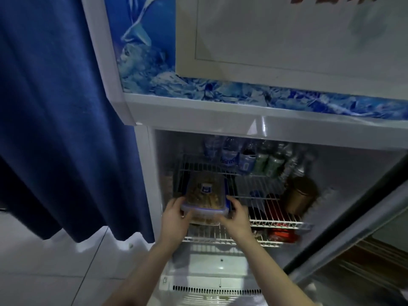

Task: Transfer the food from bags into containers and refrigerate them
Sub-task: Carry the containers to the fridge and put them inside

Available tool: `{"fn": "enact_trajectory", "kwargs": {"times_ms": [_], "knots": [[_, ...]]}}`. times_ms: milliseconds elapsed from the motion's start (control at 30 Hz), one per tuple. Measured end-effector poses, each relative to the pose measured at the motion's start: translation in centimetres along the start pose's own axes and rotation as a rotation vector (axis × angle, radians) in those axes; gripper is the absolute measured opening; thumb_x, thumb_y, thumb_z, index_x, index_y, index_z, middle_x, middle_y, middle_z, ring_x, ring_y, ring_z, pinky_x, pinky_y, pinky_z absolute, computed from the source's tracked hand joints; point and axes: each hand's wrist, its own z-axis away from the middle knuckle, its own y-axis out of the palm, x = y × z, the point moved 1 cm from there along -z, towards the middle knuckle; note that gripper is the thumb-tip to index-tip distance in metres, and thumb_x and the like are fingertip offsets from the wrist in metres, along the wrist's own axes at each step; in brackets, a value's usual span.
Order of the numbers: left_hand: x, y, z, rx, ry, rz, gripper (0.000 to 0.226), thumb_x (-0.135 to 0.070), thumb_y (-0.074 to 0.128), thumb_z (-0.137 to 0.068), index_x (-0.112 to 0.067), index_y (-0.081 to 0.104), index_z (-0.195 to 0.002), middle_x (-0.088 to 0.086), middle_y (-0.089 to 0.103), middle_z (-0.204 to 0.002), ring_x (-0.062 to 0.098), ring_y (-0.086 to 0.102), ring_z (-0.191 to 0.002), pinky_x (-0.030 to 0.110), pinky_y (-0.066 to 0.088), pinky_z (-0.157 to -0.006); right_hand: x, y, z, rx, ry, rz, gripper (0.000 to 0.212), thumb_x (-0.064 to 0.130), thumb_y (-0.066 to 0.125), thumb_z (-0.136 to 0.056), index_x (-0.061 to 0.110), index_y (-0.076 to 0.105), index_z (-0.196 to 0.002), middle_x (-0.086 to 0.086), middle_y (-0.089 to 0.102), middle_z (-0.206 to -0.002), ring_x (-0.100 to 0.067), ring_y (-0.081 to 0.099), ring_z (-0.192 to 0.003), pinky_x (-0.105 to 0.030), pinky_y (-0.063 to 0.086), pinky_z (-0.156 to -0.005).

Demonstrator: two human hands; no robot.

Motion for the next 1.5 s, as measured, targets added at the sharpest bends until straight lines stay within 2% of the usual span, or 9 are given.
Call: {"fn": "enact_trajectory", "kwargs": {"times_ms": [133, 233, 467, 633, 733, 867, 1067, 1267, 1500], "knots": [[0.6, 0.6, 0.6, -0.030, 0.203, -0.219, 0.037, -0.012, 0.067, -0.085, -0.017, 0.063, -0.121, 0.000, 0.057, -0.124, 0.019, 0.056, -0.110, 0.034, 0.050, -0.096, 0.4, 0.9, -1.0, -0.111, -0.093, 0.212, 0.047, 0.016, 0.071, -0.085, 0.016, 0.056, -0.130, -0.009, 0.045, -0.130, -0.026, 0.057, -0.112, -0.025, 0.042, -0.093], [1.2, 0.9, 0.2, 0.035, 0.256, -0.373, 0.047, -0.011, 0.072, -0.078, -0.014, 0.063, -0.124, 0.007, 0.059, -0.125, 0.029, 0.053, -0.117, 0.042, 0.048, -0.100, 0.8, 1.8, -1.9, -0.098, -0.154, 0.415, 0.042, 0.019, 0.065, -0.088, 0.017, 0.059, -0.129, -0.008, 0.049, -0.137, -0.025, 0.055, -0.116, -0.026, 0.042, -0.093], [2.0, 1.5, -0.3, 0.177, 0.241, -0.432, 0.056, -0.025, 0.061, -0.089, -0.016, 0.044, -0.141, 0.002, 0.048, -0.140, 0.022, 0.041, -0.131, 0.031, 0.034, -0.113, -0.4, 2.7, -1.5, -0.032, -0.421, 0.572, 0.041, 0.008, 0.054, -0.091, 0.018, 0.060, -0.130, -0.001, 0.049, -0.141, -0.022, 0.052, -0.123, -0.029, 0.042, -0.103], [1.5, 2.3, -2.3, 0.322, 0.150, -0.496, 0.073, -0.035, 0.056, -0.094, -0.015, 0.019, -0.154, 0.012, 0.033, -0.153, 0.029, 0.036, -0.137, 0.034, 0.037, -0.110, 0.1, 2.4, -3.6, 0.110, -0.397, 0.642, 0.064, 0.010, 0.054, -0.089, 0.029, 0.034, -0.147, 0.001, 0.027, -0.157, -0.024, 0.050, -0.127, -0.030, 0.044, -0.103], [0.8, 2.8, -4.3, 0.337, 0.073, -0.427, 0.073, -0.033, 0.057, -0.093, -0.017, 0.019, -0.154, 0.012, 0.028, -0.156, 0.031, 0.044, -0.132, 0.035, 0.043, -0.106, 0.4, 2.2, -4.8, 0.242, -0.322, 0.700, 0.079, 0.011, 0.052, -0.091, 0.039, 0.010, -0.152, 0.006, 0.007, -0.162, -0.021, 0.030, -0.143, -0.028, 0.034, -0.112], [1.0, 2.7, -5.6, 0.372, 0.022, -0.359, 0.077, -0.032, 0.059, -0.091, -0.019, 0.016, -0.154, 0.010, 0.024, -0.157, 0.029, 0.042, -0.133, 0.034, 0.043, -0.106, 1.3, 1.9, -5.9, 0.343, -0.266, 0.761, 0.079, 0.014, 0.051, -0.093, 0.037, 0.003, -0.152, 0.005, 0.001, -0.162, -0.020, 0.014, -0.148, -0.027, 0.023, -0.116], [0.1, -0.7, -2.1, 0.373, 0.077, -0.345, 0.055, -0.029, 0.059, -0.092, -0.020, 0.041, -0.144, 0.007, 0.058, -0.132, 0.024, 0.058, -0.114, 0.034, 0.049, -0.094, 2.8, 0.5, -3.9, 0.254, -0.244, 0.718, 0.060, 0.021, 0.056, -0.092, 0.024, 0.032, -0.147, -0.011, 0.038, -0.149, -0.029, 0.047, -0.128, -0.033, 0.043, -0.103], [-1.7, -8.3, 2.9, 0.296, -0.037, -0.242, 0.022, -0.033, 0.057, -0.089, -0.024, 0.066, -0.107, -0.003, 0.072, -0.100, 0.019, 0.066, -0.092, 0.038, 0.055, -0.081, 7.6, 2.4, 4.0, 0.138, -0.320, 0.519, 0.031, 0.015, 0.057, -0.092, 0.015, 0.061, -0.123, -0.005, 0.067, -0.117, -0.020, 0.063, -0.105, -0.028, 0.049, -0.088], [0.8, -21.5, 11.1, 0.195, -0.170, -0.450, 0.023, -0.033, 0.055, -0.090, -0.022, 0.066, -0.107, -0.002, 0.070, -0.104, 0.024, 0.061, -0.101, 0.032, 0.050, -0.079, 12.6, 9.6, 14.2, 0.478, -0.263, 0.639, 0.025, 0.024, 0.061, -0.089, 0.020, 0.067, -0.113, -0.003, 0.070, -0.104, -0.022, 0.066, -0.095, -0.033, 0.052, -0.086]]}}
